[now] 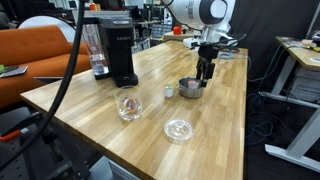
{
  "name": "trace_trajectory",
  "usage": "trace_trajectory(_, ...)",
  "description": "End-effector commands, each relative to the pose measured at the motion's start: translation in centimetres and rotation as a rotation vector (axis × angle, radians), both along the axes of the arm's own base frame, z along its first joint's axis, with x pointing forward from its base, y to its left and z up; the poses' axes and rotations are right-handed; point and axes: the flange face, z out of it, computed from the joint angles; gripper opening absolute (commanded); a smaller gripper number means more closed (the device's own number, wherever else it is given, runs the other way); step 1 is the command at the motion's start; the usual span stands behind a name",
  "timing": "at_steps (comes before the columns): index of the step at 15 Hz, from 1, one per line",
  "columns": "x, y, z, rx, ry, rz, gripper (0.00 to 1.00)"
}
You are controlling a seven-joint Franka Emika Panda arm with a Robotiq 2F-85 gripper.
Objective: Take the cup out of the pot and put it on the table
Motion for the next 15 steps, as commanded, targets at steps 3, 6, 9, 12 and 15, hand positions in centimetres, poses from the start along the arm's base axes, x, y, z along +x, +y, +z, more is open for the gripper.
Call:
trace_trajectory(3, 1.2, 0.4, 0.5, 0.048, 0.003, 0.023, 1.00)
trace_trajectory(6, 1.7, 1.4, 0.4, 0.063, 0.003, 0.033, 1.00)
trace_trajectory(9, 1.8, 1.4, 0.0, 0.069, 0.012, 0.033, 1.00)
trace_trajectory(12, 1.7, 1.2, -0.2, 0.067, 0.013, 0.032, 1.00)
trace_trajectory(15, 1.7, 0.9, -0.1, 0.067, 0.014, 0.031, 1.00)
